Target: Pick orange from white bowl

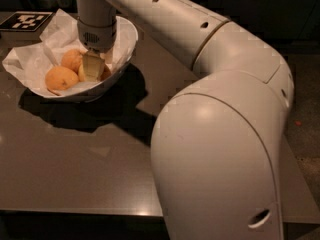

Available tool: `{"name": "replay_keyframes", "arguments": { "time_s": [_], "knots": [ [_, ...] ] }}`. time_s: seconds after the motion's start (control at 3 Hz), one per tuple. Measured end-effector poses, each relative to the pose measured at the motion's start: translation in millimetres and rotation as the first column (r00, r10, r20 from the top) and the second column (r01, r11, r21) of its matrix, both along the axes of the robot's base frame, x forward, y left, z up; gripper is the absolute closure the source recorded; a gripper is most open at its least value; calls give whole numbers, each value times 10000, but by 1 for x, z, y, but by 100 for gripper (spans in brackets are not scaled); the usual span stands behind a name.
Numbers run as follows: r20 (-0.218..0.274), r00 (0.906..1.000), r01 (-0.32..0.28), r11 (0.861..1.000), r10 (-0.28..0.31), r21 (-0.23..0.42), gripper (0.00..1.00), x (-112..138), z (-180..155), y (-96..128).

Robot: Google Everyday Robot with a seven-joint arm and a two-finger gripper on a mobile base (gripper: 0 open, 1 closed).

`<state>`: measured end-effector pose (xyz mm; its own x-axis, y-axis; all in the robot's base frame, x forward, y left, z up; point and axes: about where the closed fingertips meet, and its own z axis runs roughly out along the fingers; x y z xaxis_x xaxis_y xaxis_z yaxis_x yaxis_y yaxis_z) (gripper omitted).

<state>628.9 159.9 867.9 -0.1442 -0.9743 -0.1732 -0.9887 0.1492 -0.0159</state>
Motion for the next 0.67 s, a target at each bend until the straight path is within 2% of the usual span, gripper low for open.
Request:
{"name": "replay_keyframes", "arguments": {
  "time_s": [0.67],
  "knots": [
    [-106,9986,-512,9986,510,-159,24,-1,-2,12]
  ]
}}
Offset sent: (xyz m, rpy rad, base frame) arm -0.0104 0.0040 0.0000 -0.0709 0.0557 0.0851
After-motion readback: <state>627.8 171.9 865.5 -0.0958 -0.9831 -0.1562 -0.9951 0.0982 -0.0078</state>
